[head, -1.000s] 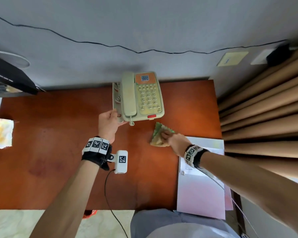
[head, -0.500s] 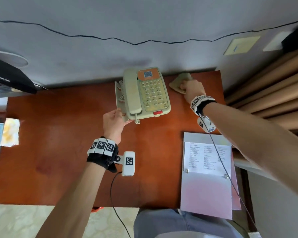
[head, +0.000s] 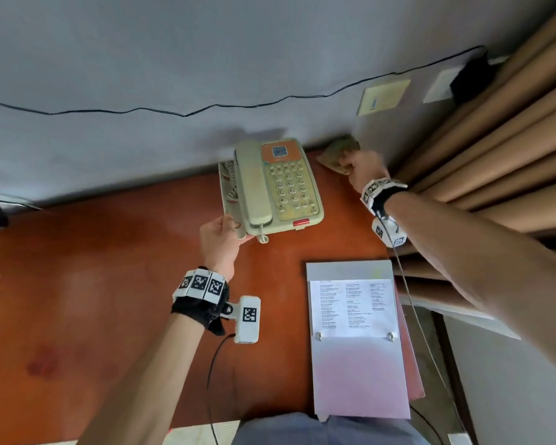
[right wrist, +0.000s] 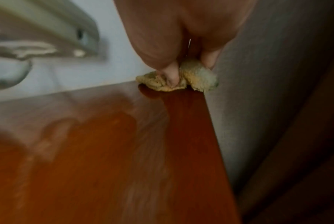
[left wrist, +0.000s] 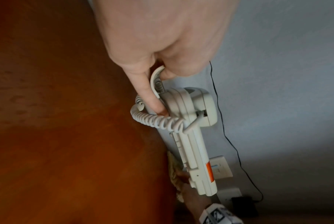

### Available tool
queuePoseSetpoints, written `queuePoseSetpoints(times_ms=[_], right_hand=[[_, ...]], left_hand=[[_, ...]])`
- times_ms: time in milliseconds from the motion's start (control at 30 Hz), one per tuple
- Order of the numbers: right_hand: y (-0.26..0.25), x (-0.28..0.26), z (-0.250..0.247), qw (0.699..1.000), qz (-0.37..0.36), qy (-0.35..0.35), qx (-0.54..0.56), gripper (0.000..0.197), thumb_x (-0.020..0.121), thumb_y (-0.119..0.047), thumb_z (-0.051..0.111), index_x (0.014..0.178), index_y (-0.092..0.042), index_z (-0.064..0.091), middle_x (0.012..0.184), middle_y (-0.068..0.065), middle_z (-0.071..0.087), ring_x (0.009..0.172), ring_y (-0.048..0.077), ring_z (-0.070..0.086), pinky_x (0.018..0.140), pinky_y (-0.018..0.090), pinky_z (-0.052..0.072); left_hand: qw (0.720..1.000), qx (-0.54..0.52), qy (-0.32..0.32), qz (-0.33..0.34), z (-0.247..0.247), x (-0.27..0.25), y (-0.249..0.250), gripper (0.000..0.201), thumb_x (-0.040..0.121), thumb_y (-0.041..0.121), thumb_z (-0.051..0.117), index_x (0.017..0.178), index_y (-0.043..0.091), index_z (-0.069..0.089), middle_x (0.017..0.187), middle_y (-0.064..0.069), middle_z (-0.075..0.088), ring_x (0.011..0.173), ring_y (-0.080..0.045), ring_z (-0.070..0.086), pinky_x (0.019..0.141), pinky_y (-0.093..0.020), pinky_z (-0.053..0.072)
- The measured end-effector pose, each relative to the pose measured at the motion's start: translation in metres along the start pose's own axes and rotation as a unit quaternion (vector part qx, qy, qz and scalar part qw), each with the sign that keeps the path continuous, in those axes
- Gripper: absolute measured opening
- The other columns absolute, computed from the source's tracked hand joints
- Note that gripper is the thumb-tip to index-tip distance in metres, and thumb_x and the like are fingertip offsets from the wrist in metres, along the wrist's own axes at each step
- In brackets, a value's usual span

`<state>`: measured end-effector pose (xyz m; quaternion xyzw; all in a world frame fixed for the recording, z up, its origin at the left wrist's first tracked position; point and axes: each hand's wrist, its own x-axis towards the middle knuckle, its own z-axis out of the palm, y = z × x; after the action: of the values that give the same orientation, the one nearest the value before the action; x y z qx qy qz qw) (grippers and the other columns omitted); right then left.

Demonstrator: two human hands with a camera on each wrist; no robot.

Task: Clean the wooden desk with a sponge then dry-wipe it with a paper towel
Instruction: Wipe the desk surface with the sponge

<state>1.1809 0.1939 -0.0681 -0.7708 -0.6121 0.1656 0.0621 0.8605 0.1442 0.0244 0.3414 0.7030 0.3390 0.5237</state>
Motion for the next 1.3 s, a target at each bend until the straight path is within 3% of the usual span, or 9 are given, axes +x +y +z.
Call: queuePoseSetpoints(times_ms=[133,333,500,733,867,1033,1167,1233,1300], right_hand=[[0.007,-0.014,0.009,1.0,0.02,-0.011,0.002,0.048,0.088,-0.001,0.054,0.125,-0.029,0.067,0.128,0.006,0.066,0.117,0.034,0.061,0.102,0.044,0.049],[0.029,-0.132,0.026,0.994,-0.084,-0.065,0.013,0.056,0.081,-0.001,0.055,0.126,-0.032,0.065,0.143,-0.01,0.054,0.128,0.02,0.056,0.095,0.039,0.052],[0.037,-0.146,0.023,0.987,0.08,-0.041,0.134,0.032,0.087,-0.016,0.063,0.113,-0.031,0.074,0.119,0.004,0.071,0.11,0.029,0.064,0.095,0.035,0.05],[0.053,-0.168,0.005,0.867,0.294,0.106,0.388,0.017,0.077,-0.02,0.078,0.095,-0.021,0.081,0.092,0.0,0.077,0.086,0.015,0.071,0.091,0.035,0.055],[0.057,-0.188,0.0,0.811,0.347,0.127,0.453,0.013,0.08,-0.016,0.078,0.091,-0.022,0.08,0.086,-0.005,0.077,0.085,0.01,0.071,0.09,0.033,0.057],[0.033,-0.202,-0.007,0.777,0.303,0.096,0.544,0.015,0.076,-0.019,0.08,0.089,-0.026,0.081,0.087,-0.003,0.078,0.09,0.017,0.074,0.091,0.042,0.057],[-0.025,-0.212,-0.019,0.795,0.216,0.052,0.564,0.023,0.083,-0.006,0.075,0.083,-0.028,0.08,0.088,-0.001,0.078,0.089,0.019,0.074,0.09,0.044,0.058],[-0.059,-0.219,-0.017,0.82,0.156,0.022,0.55,0.022,0.083,-0.007,0.075,0.09,-0.028,0.079,0.089,-0.004,0.077,0.087,0.015,0.074,0.088,0.042,0.059],[-0.092,-0.227,-0.011,0.835,0.11,-0.009,0.54,0.024,0.083,-0.01,0.076,0.096,-0.03,0.077,0.091,-0.008,0.077,0.087,0.009,0.073,0.086,0.038,0.059]], left_hand=[[1.0,0.003,-0.016,0.005,0.012,-0.002,-0.003,0.032,0.104,0.005,0.048,0.083,0.015,0.07,0.078,0.001,0.077,0.082,-0.022,0.076,0.074,-0.033,0.062],[0.999,-0.003,-0.023,-0.027,0.051,0.002,-0.014,0.028,0.104,0.003,0.046,0.089,0.002,0.07,0.085,0.001,0.073,0.084,-0.023,0.075,0.069,-0.025,0.062],[0.998,0.047,-0.03,-0.013,0.083,0.006,-0.04,0.03,0.102,0.002,0.047,0.08,0.002,0.068,0.083,0.004,0.072,0.083,-0.017,0.072,0.083,-0.033,0.061],[0.959,0.259,-0.102,0.057,0.105,0.013,-0.074,0.021,0.094,0.006,0.051,0.079,0.008,0.066,0.087,-0.022,0.071,0.087,-0.042,0.067,0.073,-0.027,0.045],[0.925,0.359,-0.119,0.043,0.106,0.018,-0.078,0.025,0.098,0.023,0.051,0.098,0.008,0.07,0.098,-0.016,0.073,0.095,-0.036,0.069,0.086,-0.038,0.057],[0.899,0.416,-0.11,0.079,0.099,-0.018,-0.047,0.04,0.101,0.027,0.054,0.13,0.0,0.059,0.125,-0.016,0.066,0.118,-0.035,0.061,0.101,-0.039,0.048],[0.918,0.325,-0.152,0.171,0.07,-0.059,-0.025,0.036,0.098,0.036,0.058,0.12,0.009,0.065,0.111,-0.002,0.071,0.097,-0.017,0.068,0.083,-0.028,0.053],[0.931,0.276,-0.198,0.135,0.047,-0.075,-0.024,0.05,0.09,0.052,0.059,0.123,0.014,0.065,0.109,0.0,0.074,0.093,-0.013,0.071,0.084,-0.034,0.059],[0.953,0.209,-0.206,0.078,0.02,-0.087,-0.027,0.05,0.091,0.043,0.068,0.128,0.01,0.061,0.108,-0.005,0.073,0.093,-0.018,0.074,0.084,-0.041,0.061]])
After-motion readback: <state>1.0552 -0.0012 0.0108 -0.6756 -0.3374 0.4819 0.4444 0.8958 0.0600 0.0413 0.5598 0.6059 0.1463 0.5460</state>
